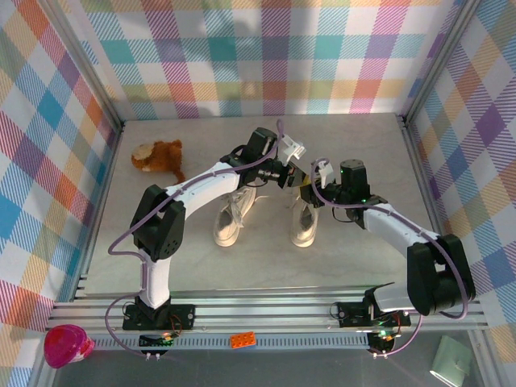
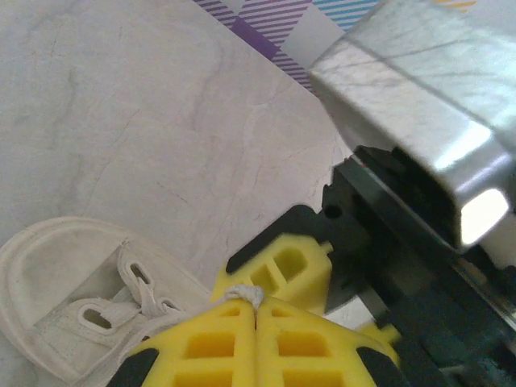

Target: Tie the shoes

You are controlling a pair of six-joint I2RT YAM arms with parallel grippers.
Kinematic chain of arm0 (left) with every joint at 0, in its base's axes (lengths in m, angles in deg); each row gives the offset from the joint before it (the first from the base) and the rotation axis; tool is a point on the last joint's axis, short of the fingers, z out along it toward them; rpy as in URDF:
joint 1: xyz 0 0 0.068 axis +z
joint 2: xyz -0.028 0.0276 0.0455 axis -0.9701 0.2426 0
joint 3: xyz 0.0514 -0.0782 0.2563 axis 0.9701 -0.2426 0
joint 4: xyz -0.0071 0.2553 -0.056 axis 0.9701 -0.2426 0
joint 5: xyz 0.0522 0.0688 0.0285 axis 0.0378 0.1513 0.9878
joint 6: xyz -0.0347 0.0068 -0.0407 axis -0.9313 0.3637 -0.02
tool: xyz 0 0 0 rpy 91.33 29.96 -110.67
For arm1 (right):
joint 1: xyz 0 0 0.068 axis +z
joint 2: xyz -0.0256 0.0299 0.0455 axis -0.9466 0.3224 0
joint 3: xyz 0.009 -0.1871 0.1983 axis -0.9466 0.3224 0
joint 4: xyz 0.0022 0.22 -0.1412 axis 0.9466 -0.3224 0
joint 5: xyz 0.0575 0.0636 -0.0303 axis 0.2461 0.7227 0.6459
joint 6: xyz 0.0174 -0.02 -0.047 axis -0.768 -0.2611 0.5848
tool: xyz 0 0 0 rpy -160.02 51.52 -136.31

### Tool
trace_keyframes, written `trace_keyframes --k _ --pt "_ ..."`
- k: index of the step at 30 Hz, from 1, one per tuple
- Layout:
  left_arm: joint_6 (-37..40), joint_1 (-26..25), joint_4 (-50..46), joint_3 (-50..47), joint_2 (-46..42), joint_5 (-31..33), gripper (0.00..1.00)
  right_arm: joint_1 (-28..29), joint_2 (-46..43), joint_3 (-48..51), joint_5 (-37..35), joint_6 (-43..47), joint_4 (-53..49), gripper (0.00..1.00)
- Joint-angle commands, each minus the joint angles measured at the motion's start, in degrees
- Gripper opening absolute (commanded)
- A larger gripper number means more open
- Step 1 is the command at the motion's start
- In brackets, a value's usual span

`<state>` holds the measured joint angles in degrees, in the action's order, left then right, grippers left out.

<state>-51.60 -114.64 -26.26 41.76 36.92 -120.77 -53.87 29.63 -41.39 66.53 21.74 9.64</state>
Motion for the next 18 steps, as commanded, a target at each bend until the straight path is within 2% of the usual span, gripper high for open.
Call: trace_keyframes --k 1,2,5,8,11,15,18 --pt "0.0 0.4 0.4 0.4 0.0 -2.0 0.00 0.4 -0.5 0.4 -1.6 0.8 1.9 0.04" --pt "0.3 0.4 -0.1 0.7 -0.1 -2.0 0.00 0.4 -0.8 0.4 -2.1 1.1 1.4 0.00" --pt "1.7 0.6 -1.3 0.8 -0.2 -2.0 0.01 0.4 -2.0 0.5 -3.9 2.0 -0.6 0.00" --pt "3.7 1.3 -2.0 -0.1 -1.4 -0.8 0.30 0.4 -2.7 0.5 -5.1 2.4 -2.5 0.00" --pt "7.2 3.3 -2.6 -1.8 -3.1 0.2 0.47 0.4 -2.9 0.5 -5.3 2.8 -3.9 0.00" --pt "16.4 7.3 -9.7 -2.3 -2.9 3.8 0.52 0.4 -3.5 0.7 -4.9 3.0 -4.6 0.00" --pt "28.1 7.6 -19.5 0.8 0.3 11.7 0.53 0.4 -4.2 0.5 -4.5 3.4 -5.8 0.00"
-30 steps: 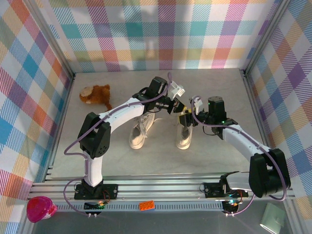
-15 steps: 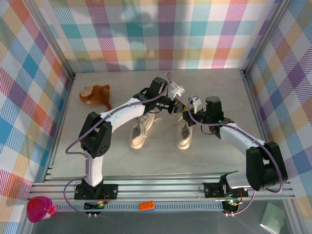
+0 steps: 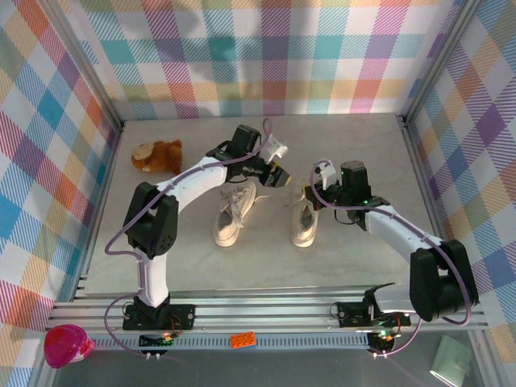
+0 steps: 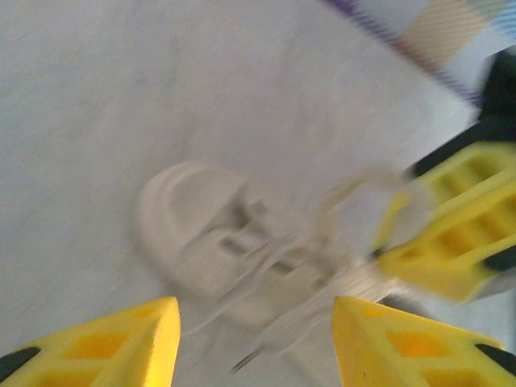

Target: Tie the shoes

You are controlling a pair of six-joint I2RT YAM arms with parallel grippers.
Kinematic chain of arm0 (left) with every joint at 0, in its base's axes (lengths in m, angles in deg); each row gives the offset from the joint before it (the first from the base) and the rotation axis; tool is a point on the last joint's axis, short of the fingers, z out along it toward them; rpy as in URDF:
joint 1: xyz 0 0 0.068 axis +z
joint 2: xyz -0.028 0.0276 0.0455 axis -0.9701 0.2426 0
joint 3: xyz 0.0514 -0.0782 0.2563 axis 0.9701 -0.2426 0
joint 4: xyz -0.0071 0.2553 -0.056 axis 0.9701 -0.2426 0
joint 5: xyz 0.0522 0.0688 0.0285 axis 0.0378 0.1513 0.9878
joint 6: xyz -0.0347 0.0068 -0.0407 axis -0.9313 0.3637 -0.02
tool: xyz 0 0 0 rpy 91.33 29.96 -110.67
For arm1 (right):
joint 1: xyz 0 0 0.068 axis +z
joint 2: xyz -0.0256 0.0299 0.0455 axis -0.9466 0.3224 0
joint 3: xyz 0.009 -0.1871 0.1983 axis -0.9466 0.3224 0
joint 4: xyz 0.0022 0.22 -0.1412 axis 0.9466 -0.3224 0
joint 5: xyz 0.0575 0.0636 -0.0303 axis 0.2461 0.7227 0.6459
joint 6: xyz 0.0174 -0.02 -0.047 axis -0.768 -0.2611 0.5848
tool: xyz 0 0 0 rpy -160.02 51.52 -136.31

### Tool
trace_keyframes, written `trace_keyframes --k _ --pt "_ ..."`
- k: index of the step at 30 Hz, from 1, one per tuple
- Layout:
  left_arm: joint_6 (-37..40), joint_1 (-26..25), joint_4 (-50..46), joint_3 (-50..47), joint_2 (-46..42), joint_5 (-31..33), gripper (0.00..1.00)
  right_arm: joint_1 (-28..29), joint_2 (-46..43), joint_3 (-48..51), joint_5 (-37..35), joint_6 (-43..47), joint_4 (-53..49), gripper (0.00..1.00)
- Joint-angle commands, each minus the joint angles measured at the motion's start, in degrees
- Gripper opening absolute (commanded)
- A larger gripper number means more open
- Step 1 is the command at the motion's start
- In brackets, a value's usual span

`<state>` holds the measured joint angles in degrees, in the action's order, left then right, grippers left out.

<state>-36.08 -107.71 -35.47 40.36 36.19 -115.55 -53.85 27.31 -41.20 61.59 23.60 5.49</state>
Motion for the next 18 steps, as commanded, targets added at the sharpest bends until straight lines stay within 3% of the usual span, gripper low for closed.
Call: trace_keyframes --k 1,7,18 --pt "16.3 0.4 -13.2 3.5 2.8 9.2 0.53 0.4 -2.2 0.3 0.6 1.7 -1.9 0.00" --pt "31.6 -2.7 -17.0 5.3 9.0 19.3 0.53 0.4 -3.3 0.2 0.7 2.9 -3.5 0.00" --pt "34.9 -3.4 -9.6 4.2 12.6 17.5 0.54 0.6 -1.8 -1.5 2.6 6.2 -6.0 0.00"
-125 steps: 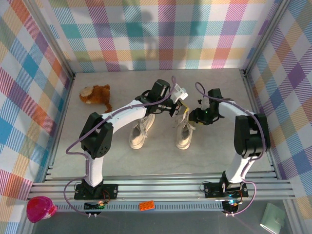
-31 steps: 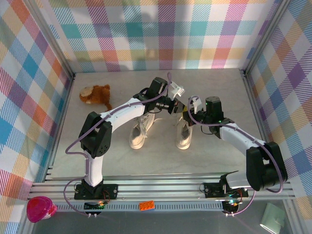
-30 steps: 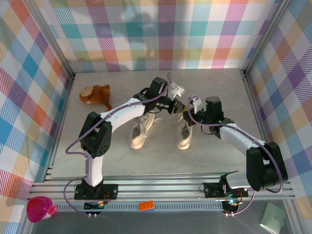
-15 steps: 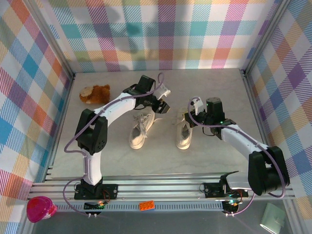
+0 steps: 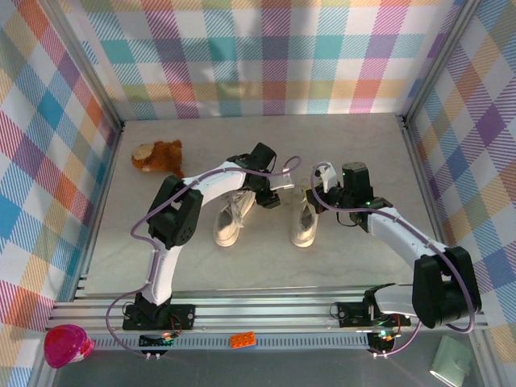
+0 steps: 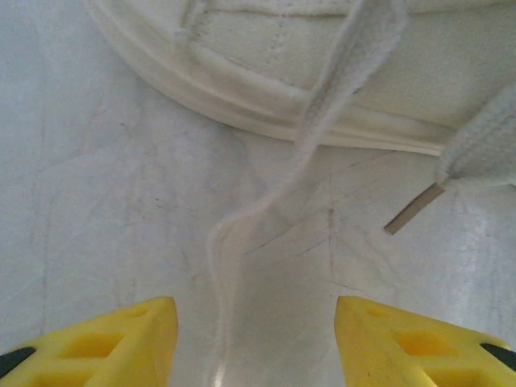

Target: Tie the shoes

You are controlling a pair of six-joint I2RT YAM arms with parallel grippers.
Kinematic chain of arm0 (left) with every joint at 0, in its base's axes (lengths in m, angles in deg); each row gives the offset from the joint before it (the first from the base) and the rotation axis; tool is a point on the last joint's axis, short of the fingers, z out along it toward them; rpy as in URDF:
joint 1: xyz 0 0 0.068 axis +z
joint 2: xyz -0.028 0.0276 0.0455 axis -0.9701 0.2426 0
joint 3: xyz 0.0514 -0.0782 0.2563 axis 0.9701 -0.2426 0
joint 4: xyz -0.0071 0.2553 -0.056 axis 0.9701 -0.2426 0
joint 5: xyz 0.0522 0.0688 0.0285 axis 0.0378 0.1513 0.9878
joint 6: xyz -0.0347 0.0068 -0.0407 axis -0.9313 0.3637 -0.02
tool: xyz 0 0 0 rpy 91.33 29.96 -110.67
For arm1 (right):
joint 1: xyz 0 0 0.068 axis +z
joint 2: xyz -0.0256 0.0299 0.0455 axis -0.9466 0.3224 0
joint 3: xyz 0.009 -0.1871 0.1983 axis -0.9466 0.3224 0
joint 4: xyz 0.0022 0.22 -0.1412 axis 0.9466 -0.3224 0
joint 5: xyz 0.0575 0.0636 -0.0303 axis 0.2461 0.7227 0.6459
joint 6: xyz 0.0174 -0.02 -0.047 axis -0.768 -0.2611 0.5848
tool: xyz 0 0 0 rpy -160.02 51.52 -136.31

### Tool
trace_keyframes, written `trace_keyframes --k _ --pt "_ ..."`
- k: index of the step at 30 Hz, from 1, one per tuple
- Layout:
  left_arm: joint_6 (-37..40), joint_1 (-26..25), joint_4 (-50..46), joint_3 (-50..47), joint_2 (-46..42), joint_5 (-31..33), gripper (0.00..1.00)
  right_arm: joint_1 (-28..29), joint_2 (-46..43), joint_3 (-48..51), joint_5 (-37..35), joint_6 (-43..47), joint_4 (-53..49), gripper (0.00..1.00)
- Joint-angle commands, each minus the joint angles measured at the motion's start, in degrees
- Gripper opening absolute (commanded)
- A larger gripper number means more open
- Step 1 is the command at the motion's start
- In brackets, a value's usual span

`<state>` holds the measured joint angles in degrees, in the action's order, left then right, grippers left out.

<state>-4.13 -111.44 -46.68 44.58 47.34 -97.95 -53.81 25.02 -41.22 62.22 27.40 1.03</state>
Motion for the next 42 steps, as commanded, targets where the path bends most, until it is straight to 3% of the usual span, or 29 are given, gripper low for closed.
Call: trace_keyframes --k 1,5,7,10,12,20,27,30,35,38,42 --pt "2.9 0.4 1.3 0.5 2.3 0.3 0.54 0.7 0.6 -1.7 2.0 2.7 -1.8 0.00" --pt "3.3 0.4 0.3 2.2 4.8 0.3 0.53 0.9 0.4 -2.2 2.0 2.7 -1.9 0.00" --pt "3.4 0.3 -0.9 3.2 5.7 0.6 0.48 0.8 0.4 -2.1 2.0 2.7 -2.0 0.00" --pt "3.4 0.5 -4.5 5.2 6.3 -0.4 0.26 0.8 0.1 -2.0 1.8 2.4 -2.0 0.00" --pt "2.2 0.7 -5.8 5.9 5.4 -0.4 0.01 0.9 -0.3 -1.8 1.6 2.3 -2.0 0.00" --pt "-6.5 0.9 -14.9 10.8 -2.1 -0.5 0.00 0.9 -0.6 -2.6 0.5 1.9 -3.5 0.00" --pt "-25.9 -0.5 -21.5 11.1 -6.3 -0.1 0.00 0.9 1.9 -3.2 1.2 0.7 -2.7 0.00" --pt "-36.2 -1.2 -17.9 7.3 -9.9 -2.0 0.00 0.9 3.2 -3.6 1.9 -1.3 -1.9 0.00" --pt "-60.2 -2.1 -5.6 -2.6 -16.5 -6.4 0.00 0.0 6.5 -6.6 4.6 -2.8 -3.8 0.00" --pt "-72.9 -5.2 7.5 -12.4 -21.2 -6.5 0.00 -1.3 8.5 -7.4 7.6 -4.8 -3.5 0.00" --pt "-82.2 -11.9 18.4 -17.8 -23.0 -3.3 0.00 -1.4 9.9 -8.9 8.6 -3.8 -4.2 0.00"
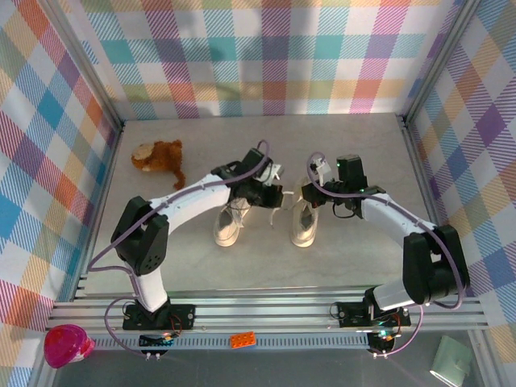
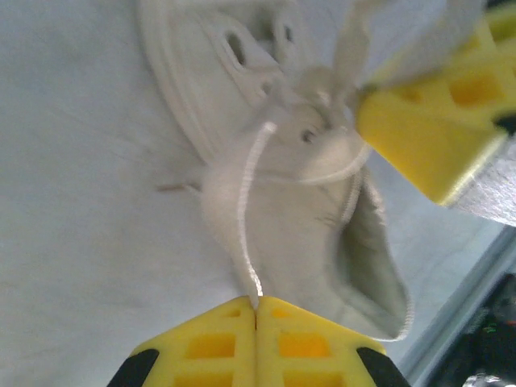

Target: Tie the shoes

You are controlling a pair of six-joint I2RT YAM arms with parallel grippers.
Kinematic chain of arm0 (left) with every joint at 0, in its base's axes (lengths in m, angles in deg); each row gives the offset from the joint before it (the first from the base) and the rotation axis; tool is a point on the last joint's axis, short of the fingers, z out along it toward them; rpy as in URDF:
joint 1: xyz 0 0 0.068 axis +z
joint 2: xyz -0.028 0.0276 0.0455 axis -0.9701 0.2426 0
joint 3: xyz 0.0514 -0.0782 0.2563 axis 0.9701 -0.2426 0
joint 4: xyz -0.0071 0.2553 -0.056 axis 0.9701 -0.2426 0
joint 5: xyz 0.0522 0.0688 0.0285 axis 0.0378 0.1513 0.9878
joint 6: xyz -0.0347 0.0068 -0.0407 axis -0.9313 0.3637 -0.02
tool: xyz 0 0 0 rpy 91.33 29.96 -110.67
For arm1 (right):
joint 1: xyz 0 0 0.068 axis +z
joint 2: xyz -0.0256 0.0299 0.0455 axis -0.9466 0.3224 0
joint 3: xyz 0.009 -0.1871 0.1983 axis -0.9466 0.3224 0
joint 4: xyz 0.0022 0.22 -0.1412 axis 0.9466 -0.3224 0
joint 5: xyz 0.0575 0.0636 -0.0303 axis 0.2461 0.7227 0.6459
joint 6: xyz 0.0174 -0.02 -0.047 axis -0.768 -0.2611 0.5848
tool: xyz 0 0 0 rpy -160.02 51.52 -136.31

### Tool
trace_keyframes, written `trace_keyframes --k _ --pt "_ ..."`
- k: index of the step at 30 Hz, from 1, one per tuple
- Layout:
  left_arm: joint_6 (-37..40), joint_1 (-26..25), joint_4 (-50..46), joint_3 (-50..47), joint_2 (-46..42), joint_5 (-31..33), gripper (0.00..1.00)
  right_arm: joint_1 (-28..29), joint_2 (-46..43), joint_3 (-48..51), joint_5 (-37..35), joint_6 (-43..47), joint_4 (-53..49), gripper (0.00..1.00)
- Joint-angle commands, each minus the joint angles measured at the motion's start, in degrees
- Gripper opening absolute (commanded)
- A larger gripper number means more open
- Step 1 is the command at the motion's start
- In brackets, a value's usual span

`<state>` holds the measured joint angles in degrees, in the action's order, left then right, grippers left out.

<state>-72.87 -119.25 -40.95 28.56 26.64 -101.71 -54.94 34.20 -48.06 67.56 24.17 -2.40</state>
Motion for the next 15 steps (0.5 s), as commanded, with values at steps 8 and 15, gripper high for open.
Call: trace_keyframes --k 8,15 --pt "-24.4 -10.9 28.3 -3.0 2.7 1.0 0.04 -0.4 2.7 -4.8 4.0 2.5 -2.5 0.00" --pt "-17.4 -11.2 23.7 -3.3 1.1 3.0 0.35 -0.5 2.3 -4.7 4.2 7.3 -3.5 0.00"
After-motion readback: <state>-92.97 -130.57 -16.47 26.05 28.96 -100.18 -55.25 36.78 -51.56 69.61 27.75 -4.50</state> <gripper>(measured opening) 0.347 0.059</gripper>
